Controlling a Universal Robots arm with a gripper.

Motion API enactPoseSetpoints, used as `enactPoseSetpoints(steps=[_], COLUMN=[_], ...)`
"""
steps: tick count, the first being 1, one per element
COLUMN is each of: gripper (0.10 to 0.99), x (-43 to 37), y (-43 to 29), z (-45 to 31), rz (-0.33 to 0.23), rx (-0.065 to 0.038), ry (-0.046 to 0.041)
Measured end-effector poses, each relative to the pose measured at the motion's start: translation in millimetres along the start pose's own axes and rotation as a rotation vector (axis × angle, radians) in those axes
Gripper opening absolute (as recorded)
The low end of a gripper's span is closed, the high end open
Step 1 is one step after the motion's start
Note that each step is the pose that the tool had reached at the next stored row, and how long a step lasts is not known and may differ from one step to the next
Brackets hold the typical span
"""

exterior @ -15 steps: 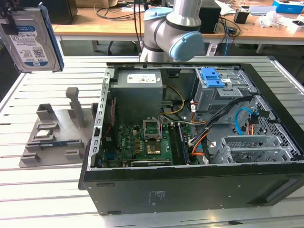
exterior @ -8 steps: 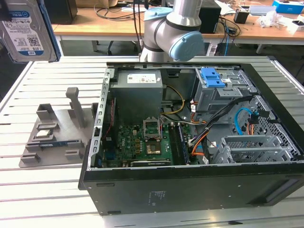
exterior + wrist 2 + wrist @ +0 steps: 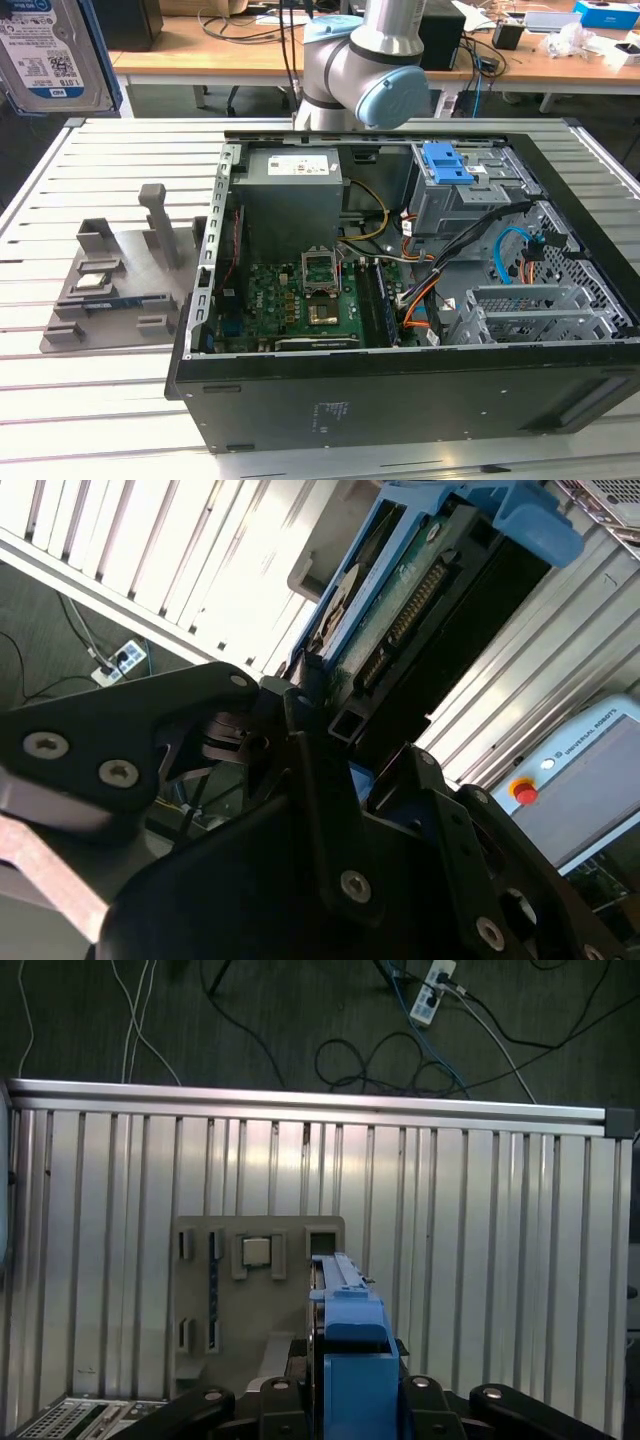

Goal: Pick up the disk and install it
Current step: 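Pick up the disk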

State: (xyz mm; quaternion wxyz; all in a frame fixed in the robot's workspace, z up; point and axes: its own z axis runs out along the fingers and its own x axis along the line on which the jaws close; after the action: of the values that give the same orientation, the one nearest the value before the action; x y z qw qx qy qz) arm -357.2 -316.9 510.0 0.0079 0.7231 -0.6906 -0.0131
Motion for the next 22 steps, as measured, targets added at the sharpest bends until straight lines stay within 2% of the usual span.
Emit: enactPoseSetpoints(steps=[10, 18, 19, 22], gripper=[0.369, 0.369, 0.369, 0.369], x=[0.1, 0.7, 0.9, 1.3], y=[-1.6, -15.7, -20.7, -28.7], z=[-0.2, -0.6, -0.7, -1.0], rz=[0.0, 0.0, 0.0, 0.0], rx=[0.0, 0.0, 0.0, 0.0], ry=[0.0001, 0.0002, 0.0002, 0.0002])
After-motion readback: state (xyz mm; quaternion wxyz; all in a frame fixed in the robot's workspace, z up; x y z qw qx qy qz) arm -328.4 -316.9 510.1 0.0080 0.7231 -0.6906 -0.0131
